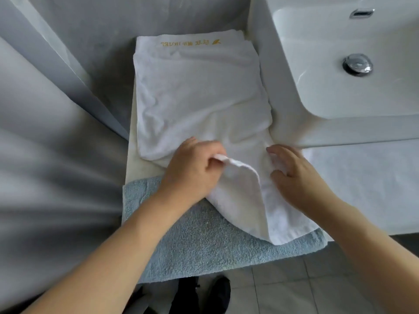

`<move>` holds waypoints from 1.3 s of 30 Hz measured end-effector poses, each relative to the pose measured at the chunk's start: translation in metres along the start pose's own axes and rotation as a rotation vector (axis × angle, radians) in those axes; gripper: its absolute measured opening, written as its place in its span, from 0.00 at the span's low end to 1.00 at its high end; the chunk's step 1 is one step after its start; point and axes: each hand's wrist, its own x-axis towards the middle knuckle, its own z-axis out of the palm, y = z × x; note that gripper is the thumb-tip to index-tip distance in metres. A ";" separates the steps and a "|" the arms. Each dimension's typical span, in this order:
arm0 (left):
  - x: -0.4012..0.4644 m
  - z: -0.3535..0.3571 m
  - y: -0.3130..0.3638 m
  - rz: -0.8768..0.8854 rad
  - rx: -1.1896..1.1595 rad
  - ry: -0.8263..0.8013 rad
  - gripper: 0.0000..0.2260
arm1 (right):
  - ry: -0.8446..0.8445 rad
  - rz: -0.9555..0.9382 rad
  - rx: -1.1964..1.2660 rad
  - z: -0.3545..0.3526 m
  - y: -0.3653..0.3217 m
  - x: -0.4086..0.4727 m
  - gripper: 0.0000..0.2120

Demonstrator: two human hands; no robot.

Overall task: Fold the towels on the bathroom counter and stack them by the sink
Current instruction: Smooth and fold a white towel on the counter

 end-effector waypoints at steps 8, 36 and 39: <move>-0.057 -0.061 -0.024 -0.247 -0.269 -0.216 0.06 | 0.031 0.255 -0.167 0.008 -0.014 0.004 0.24; -0.099 -0.054 -0.024 -0.451 -0.497 -0.114 0.08 | -0.205 0.500 -0.442 -0.027 -0.021 -0.037 0.15; -0.104 -0.045 -0.027 -0.449 -0.432 -0.185 0.13 | -0.064 0.435 -0.436 -0.029 -0.020 -0.041 0.06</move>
